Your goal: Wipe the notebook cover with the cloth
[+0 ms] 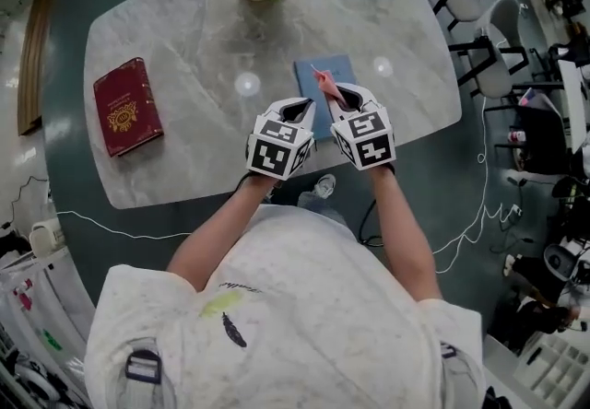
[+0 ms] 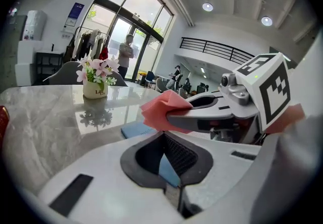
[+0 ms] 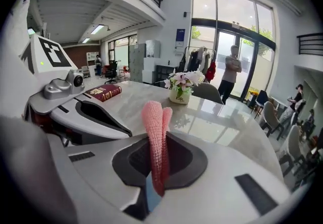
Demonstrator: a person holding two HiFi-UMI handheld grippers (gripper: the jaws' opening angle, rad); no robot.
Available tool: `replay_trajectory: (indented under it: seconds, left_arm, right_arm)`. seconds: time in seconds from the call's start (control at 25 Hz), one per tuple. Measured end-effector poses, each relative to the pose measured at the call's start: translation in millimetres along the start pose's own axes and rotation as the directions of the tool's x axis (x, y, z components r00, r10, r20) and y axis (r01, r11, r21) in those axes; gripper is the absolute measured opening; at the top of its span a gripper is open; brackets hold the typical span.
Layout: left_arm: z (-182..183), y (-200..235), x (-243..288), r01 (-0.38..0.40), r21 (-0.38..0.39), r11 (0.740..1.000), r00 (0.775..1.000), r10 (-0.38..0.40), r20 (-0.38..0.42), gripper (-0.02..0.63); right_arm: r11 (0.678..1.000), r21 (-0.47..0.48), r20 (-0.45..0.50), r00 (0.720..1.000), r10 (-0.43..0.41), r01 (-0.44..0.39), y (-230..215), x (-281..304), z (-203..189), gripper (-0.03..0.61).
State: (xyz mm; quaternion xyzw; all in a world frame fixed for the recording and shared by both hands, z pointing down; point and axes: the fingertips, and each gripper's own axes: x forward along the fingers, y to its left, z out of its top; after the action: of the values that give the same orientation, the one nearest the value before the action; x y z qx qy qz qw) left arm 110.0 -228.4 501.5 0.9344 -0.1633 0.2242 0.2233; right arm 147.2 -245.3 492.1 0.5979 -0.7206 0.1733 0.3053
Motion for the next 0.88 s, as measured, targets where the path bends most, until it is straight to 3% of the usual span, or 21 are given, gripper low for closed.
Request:
replay_trajectory:
  seconds: [0.24, 0.44, 0.88]
  left_arm:
    - [-1.0, 15.6, 21.9, -0.118, -0.069, 0.991, 0.993, 0.118, -0.013, 0.006]
    - [-9.6, 18.4, 41.1, -0.216, -0.166, 0.962, 0.976, 0.213, -0.036, 0.006]
    - [4.4, 36.7, 41.7, -0.429, -0.26, 0.865, 0.898, 0.44, -0.017, 0.006]
  right_arm:
    - [0.981, -0.15, -0.019, 0.992, 0.122, -0.124, -20.8, 37.2, 0.8, 0.015]
    - [0.934, -0.259, -0.059, 0.969, 0.239, -0.246, -35.2, 63.3, -4.1, 0.015]
    - [0.802, -0.43, -0.11, 0.905, 0.41, -0.416, -36.4, 103.7, -0.9, 0.015]
